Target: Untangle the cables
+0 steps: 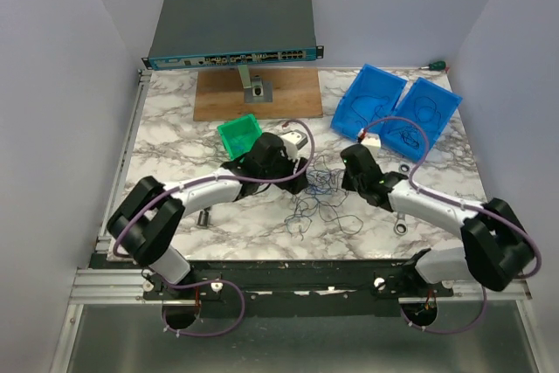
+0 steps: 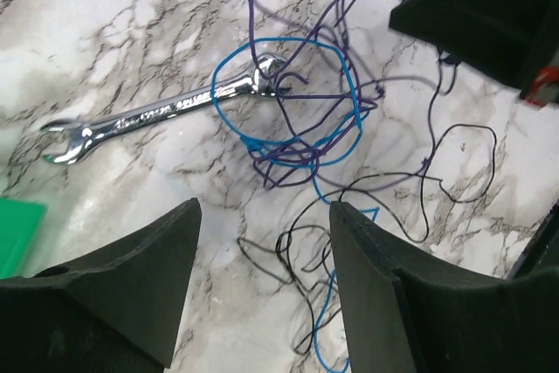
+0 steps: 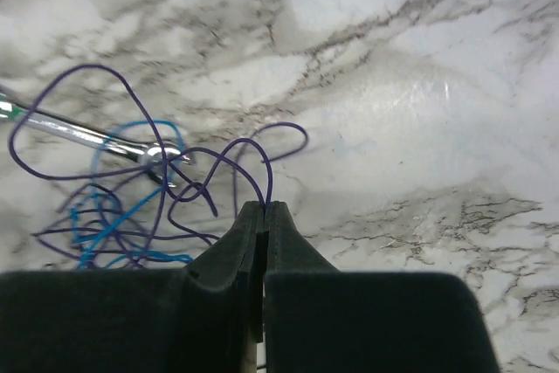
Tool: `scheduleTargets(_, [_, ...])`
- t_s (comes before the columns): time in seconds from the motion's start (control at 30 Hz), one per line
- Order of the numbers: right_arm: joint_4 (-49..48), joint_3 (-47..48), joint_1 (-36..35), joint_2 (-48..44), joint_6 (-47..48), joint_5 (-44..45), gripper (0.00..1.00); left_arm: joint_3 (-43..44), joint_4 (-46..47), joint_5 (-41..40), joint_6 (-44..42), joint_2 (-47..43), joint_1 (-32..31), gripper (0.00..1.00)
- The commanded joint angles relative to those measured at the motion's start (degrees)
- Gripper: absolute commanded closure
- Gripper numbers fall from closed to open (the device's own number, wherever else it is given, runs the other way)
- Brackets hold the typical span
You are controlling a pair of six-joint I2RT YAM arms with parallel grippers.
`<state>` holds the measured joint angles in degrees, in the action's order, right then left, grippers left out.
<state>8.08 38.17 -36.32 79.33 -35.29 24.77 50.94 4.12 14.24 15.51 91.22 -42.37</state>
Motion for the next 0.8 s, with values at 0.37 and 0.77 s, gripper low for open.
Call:
scheduleTargets(0.37, [13.71, 28.4, -0.27, -14.97, 10.08, -25.87, 0.99, -17.82, 24.49, 4.22, 2.07, -20.25, 0.79, 0.34])
scheduleTargets(0.77, [13.31, 30.51, -0.24, -15.28, 7.59, -35.73, 0.99, -24.25, 31.85, 1.59, 1.82, -27.68, 0.79, 0.21])
